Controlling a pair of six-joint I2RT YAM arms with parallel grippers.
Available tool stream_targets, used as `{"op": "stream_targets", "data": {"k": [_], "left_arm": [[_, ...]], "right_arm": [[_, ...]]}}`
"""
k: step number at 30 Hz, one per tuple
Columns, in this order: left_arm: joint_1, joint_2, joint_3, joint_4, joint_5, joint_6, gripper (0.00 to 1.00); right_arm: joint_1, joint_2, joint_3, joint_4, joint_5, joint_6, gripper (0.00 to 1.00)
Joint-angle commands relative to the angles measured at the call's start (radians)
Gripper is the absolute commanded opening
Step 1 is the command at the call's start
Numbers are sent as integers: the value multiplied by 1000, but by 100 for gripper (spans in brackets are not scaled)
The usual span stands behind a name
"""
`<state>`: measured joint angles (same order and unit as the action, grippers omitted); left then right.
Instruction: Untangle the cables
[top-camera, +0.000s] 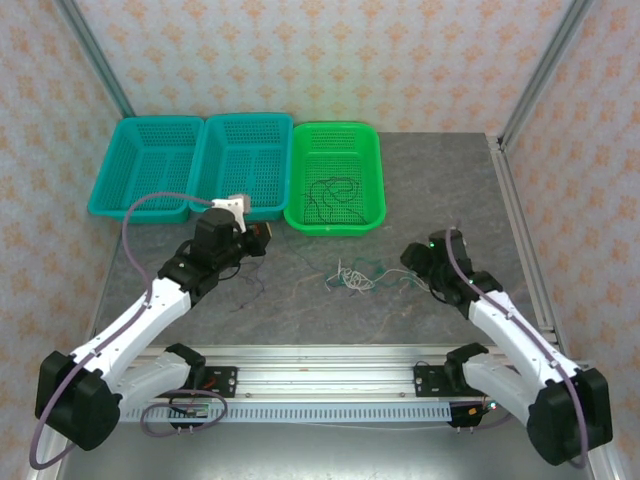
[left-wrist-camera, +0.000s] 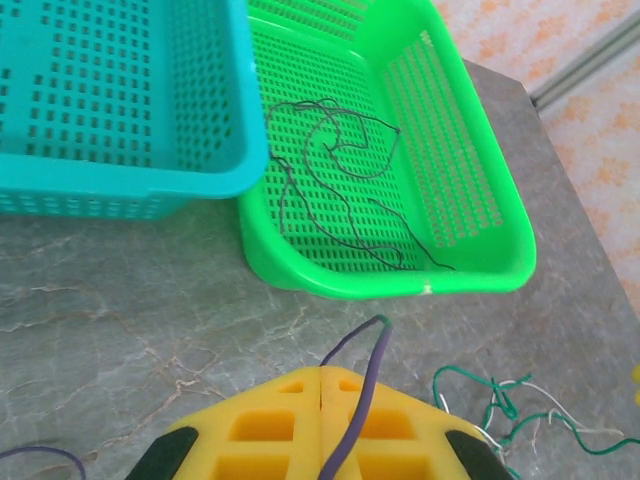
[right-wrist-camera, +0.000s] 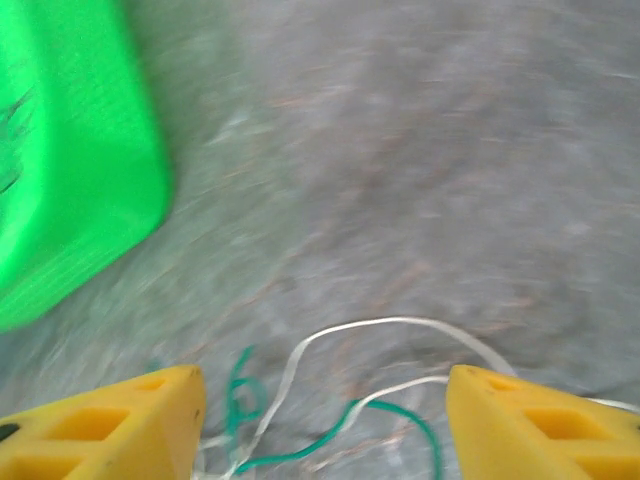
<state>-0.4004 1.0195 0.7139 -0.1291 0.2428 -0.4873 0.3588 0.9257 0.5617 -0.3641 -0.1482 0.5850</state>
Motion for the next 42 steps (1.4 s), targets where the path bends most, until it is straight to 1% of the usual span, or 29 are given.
{"op": "stream_targets", "data": {"k": [1, 4, 7, 9, 14, 15, 18, 20, 21, 22, 23, 25, 27, 29, 33, 36, 37, 38, 40, 42], "left_arm": [[-15, 8, 51, 47, 10, 41, 0], [-23, 18, 61, 50, 3, 38, 0], [-32, 17, 65, 42, -5, 38, 0], [-35, 9, 65, 32, -10, 42, 0], [-38, -16, 62, -4, -40, 60, 0], [-38, -23, 60, -9, -48, 62, 0], [-38, -49, 58, -38, -99, 59, 0], [-38, -71, 55, -65, -160, 55, 0], [-37, -85, 54, -83, -198, 55, 0], [-35, -98, 54, -103, -238, 50, 0], [-35, -108, 54, -121, -269, 44, 0], [-24, -130, 55, -171, -348, 23, 0], [-3, -146, 53, -220, -401, 1, 0], [29, -164, 45, -254, -428, -20, 0], [86, -226, 19, -288, -450, -42, 0], [105, -270, 16, -304, -466, -42, 0], [107, -277, 16, -297, -447, -37, 0], [107, -282, 16, -274, -401, -20, 0], [107, -280, 27, -196, -239, 5, 0], [107, -262, 62, -113, -84, -7, 0]], "right_arm": [[156, 47, 61, 54, 12, -233, 71], [310, 181, 130, 74, 38, -306, 74], [396, 359, 221, 37, 52, -352, 78], [432, 453, 271, 14, 77, -369, 80], [437, 622, 315, 22, 126, -328, 79], [437, 645, 317, 28, 125, -315, 77], [436, 707, 320, 33, 119, -279, 67], [429, 731, 315, 25, 136, -245, 54], [418, 735, 310, 17, 147, -222, 46], [403, 731, 299, 13, 154, -199, 34], [385, 720, 285, 14, 160, -176, 25], [330, 672, 230, 36, 149, -128, 11], [267, 609, 168, 64, 131, -86, 6], [195, 547, 114, 75, 123, -44, 0], [12, 429, 34, 17, 147, 58, 0], [-109, 333, 1, -41, 183, 99, 0], [-133, 309, -2, -52, 187, 101, 0], [-147, 285, -6, -48, 176, 89, 0], [-150, 263, -4, -35, 149, 66, 0], [-149, 264, -3, -6, 93, 60, 1]]}}
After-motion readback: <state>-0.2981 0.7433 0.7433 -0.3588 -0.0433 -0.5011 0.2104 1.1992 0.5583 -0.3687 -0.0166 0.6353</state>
